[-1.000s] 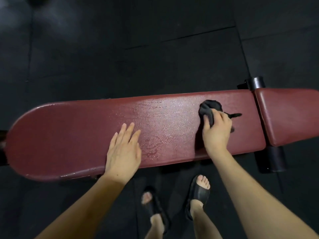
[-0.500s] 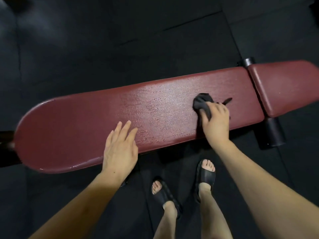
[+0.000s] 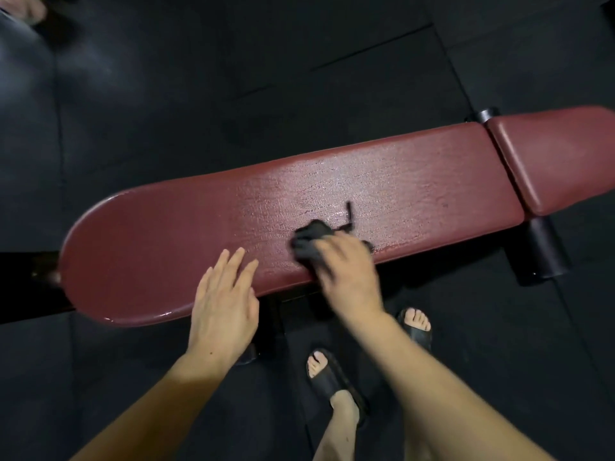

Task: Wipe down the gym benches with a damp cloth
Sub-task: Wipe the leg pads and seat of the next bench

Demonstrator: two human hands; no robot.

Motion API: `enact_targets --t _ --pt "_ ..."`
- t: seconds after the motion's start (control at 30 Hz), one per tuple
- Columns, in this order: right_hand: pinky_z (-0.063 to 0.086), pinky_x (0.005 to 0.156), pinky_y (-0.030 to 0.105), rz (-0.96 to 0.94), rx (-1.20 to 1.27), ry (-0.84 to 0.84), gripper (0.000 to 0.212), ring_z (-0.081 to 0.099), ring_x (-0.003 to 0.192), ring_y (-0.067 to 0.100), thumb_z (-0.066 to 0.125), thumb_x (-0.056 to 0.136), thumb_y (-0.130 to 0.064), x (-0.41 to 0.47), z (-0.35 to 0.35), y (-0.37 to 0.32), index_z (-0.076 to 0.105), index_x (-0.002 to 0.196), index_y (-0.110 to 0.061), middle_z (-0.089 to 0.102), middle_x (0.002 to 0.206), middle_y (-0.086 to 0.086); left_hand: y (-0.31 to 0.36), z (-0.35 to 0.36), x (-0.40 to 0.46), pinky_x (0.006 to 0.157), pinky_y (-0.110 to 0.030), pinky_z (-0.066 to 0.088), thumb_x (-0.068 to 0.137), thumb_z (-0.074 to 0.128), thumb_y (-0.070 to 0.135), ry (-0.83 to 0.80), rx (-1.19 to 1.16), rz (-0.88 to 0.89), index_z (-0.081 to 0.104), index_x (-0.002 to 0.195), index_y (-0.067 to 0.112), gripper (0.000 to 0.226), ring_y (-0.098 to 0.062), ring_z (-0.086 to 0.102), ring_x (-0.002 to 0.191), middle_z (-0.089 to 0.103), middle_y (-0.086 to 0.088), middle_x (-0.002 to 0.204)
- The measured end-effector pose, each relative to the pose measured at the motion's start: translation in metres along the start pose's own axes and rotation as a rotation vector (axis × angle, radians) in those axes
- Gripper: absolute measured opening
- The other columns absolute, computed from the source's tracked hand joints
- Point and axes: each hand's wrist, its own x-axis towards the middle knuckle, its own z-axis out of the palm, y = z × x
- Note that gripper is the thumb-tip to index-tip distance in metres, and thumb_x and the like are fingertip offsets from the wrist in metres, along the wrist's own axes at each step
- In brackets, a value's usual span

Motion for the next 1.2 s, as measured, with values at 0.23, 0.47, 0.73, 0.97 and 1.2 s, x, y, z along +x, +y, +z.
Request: enact_targets --t 0.23,0.47,0.73,0.97,1.2 --pt "0.048 0.096 0.048 0.573 -0.096 0.304 0.032 0.061 0.103 0.041 0.066 0.094 -0.025 0.003 -0.006 0.029 0.072 0.120 -0.006 0.066 0.114 0.019 0.012 0.007 0.018 0.127 -0.045 0.019 0.102 0.048 0.019 -0.007 -0.073 -0.009 0.047 0.151 0.016 0.050 -0.022 0.016 0.157 0.033 -0.004 0.165" --pt "0.046 0.105 0.054 0.132 0.003 0.045 0.035 0.059 0.118 0.036 0.069 0.091 -0.020 0.006 0.031 -0.055 0.071 0.124 -0.011 0.066 0.127 0.014 0.007 0.004 0.027 0.125 -0.047 0.024 0.101 0.048 0.019 0.000 -0.049 -0.049 0.049 0.150 0.015 0.049 -0.023 0.019 0.156 0.036 -0.005 0.163" --pt "0.043 0.110 0.041 0.352 -0.070 0.111 0.040 0.058 0.117 0.034 0.060 0.100 -0.031 0.013 -0.068 0.130 0.069 0.128 -0.005 0.064 0.124 0.015 0.053 0.011 0.054 0.126 -0.047 0.022 0.101 0.048 0.019 -0.010 -0.068 -0.008 0.050 0.149 0.016 0.048 -0.023 0.017 0.157 0.034 -0.005 0.164" --pt "0.048 0.098 0.049 0.214 0.016 0.023 0.031 0.060 0.111 0.037 0.066 0.093 -0.028 0.077 0.002 0.028 0.073 0.120 -0.012 0.067 0.122 0.012 0.090 0.005 0.080 0.125 -0.047 0.022 0.100 0.047 0.015 0.019 -0.120 -0.092 0.048 0.149 0.016 0.049 -0.023 0.017 0.156 0.035 -0.007 0.162" --pt "0.049 0.096 0.046 -0.101 0.018 -0.116 0.021 0.063 0.107 0.032 0.066 0.094 -0.022 0.152 -0.041 0.140 0.074 0.112 -0.014 0.071 0.114 0.006 0.113 0.009 0.114 0.126 -0.047 0.020 0.102 0.046 0.018 0.018 -0.113 -0.121 0.047 0.150 0.015 0.049 -0.023 0.016 0.157 0.034 -0.006 0.164"
